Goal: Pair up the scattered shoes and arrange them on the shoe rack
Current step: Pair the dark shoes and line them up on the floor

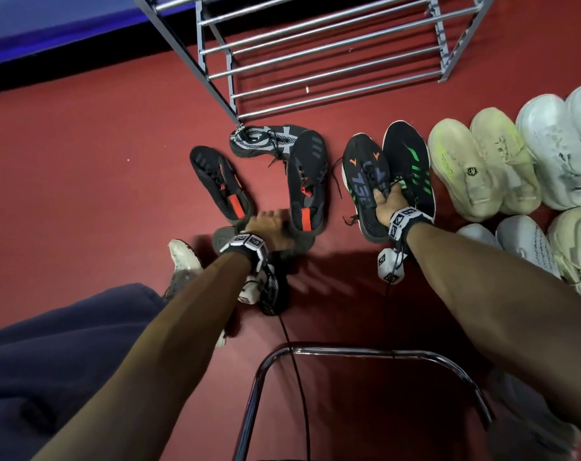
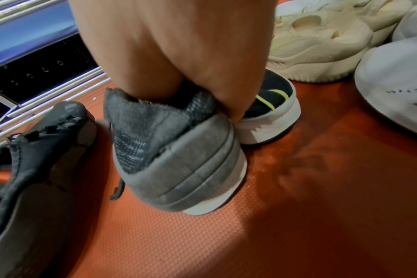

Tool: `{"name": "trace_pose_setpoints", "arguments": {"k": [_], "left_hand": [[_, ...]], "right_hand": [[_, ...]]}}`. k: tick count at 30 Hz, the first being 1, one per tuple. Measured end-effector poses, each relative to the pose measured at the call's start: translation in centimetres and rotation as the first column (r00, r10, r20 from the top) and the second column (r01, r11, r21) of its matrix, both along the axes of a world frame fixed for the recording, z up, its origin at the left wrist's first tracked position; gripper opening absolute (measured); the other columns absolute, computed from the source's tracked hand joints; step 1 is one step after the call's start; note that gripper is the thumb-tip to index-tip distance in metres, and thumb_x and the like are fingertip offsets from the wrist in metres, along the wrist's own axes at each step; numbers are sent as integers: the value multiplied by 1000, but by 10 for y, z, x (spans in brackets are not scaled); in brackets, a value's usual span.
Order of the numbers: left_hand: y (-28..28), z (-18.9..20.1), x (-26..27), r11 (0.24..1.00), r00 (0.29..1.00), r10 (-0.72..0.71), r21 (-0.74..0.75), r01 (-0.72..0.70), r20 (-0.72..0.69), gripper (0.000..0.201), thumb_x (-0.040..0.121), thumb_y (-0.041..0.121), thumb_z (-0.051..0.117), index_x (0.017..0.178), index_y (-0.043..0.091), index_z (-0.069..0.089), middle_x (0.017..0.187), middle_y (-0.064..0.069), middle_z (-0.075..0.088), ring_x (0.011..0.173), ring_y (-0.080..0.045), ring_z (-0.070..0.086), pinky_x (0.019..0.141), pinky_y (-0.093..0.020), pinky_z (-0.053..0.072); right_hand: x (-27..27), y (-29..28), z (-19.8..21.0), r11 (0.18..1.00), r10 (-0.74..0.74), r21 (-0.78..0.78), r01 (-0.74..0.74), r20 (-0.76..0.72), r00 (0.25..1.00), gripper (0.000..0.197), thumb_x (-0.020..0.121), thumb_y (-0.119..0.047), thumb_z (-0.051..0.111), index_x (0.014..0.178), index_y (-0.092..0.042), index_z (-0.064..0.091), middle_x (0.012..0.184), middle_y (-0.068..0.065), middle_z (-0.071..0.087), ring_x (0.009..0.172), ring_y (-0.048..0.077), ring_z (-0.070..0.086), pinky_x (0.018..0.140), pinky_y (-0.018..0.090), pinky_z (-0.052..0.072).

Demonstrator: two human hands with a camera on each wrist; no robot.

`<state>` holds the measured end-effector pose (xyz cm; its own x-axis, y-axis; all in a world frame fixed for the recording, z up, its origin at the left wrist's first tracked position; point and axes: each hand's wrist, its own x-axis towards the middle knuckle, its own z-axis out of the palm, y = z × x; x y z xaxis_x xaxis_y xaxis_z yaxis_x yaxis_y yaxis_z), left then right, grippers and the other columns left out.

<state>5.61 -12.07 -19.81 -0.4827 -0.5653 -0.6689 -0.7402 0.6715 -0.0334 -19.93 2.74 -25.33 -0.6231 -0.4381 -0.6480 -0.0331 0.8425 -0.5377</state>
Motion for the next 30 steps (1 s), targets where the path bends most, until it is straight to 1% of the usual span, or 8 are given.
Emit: {"name": "trace_pose_setpoints", "arguments": {"k": [3, 7, 12, 19, 23, 26, 28, 30], "left_hand": [[21, -25, -3, 990, 988, -119, -61, 125, 95, 121, 46, 70, 87, 142, 11, 40, 141, -8, 50, 129, -33, 49, 107, -45, 39], [17, -32, -7, 960, 971, -190, -179, 215, 148, 104, 51, 64, 88, 137, 19, 51, 136, -3, 54, 126, -27, 48, 103, -42, 38], [-14, 12, 23, 894, 979, -195, -421, 152, -61, 29, 89, 27, 62, 117, 22, 63, 107, -1, 67, 106, -28, 60, 91, -41, 44], [-44, 108, 26, 687, 792, -481, -723, 73, -377, 50, 75, 19, 64, 124, 15, 56, 103, -12, 57, 90, -33, 51, 75, -44, 36], [-7, 92, 7, 791, 720, -530, -567, 230, -447, 73, 66, 15, 69, 137, 17, 50, 112, -13, 54, 96, -35, 51, 79, -44, 43], [22, 49, -3, 877, 770, -471, -323, 355, -431, 93, 65, 2, 63, 153, 22, 39, 158, -17, 30, 140, -37, 35, 109, -47, 41], [42, 29, -12, 985, 797, -174, -107, 137, -578, 92, 72, -2, 62, 156, 21, 35, 169, -13, 2, 155, -31, 11, 122, -43, 28], [54, 12, -23, 954, 646, 294, 177, -241, -705, 87, 81, -3, 65, 158, 19, 31, 168, -10, 2, 154, -17, 16, 121, -29, 28]], "right_hand": [[-3, 0, -6, 1000, -9, -1, 9, 8, 1000, 64, 103, -44, 41, 154, -12, 18, 144, 19, 50, 129, 40, 50, 109, 48, 39], [-3, 0, -9, 1000, -16, -13, 17, 15, 1000, 65, 103, -44, 41, 155, -14, 17, 144, 18, 50, 128, 39, 51, 108, 48, 40], [0, 0, -6, 1000, -6, -5, 6, 0, 1000, 64, 103, -43, 40, 154, -13, 17, 142, 20, 51, 126, 41, 53, 105, 47, 41], [2, 1, 5, 1000, 4, -15, -5, -4, 1000, 61, 104, -41, 40, 153, -11, 19, 139, 23, 52, 123, 43, 53, 104, 48, 41], [0, 2, 8, 1000, -22, -19, 22, 28, 999, 64, 104, -41, 41, 155, -14, 14, 146, 21, 46, 131, 42, 48, 110, 48, 36], [0, 0, 5, 1000, -19, 15, 18, 26, 999, 66, 104, -41, 40, 157, -14, 10, 147, 21, 46, 131, 41, 48, 108, 45, 36], [-1, 0, 2, 1000, -17, 22, 16, 30, 999, 67, 104, -41, 40, 158, -14, 10, 147, 21, 46, 131, 41, 48, 107, 44, 37], [-2, -1, -1, 1000, -28, 8, 28, 20, 999, 66, 104, -40, 41, 157, -13, 12, 146, 22, 47, 130, 41, 49, 106, 44, 38]]}}
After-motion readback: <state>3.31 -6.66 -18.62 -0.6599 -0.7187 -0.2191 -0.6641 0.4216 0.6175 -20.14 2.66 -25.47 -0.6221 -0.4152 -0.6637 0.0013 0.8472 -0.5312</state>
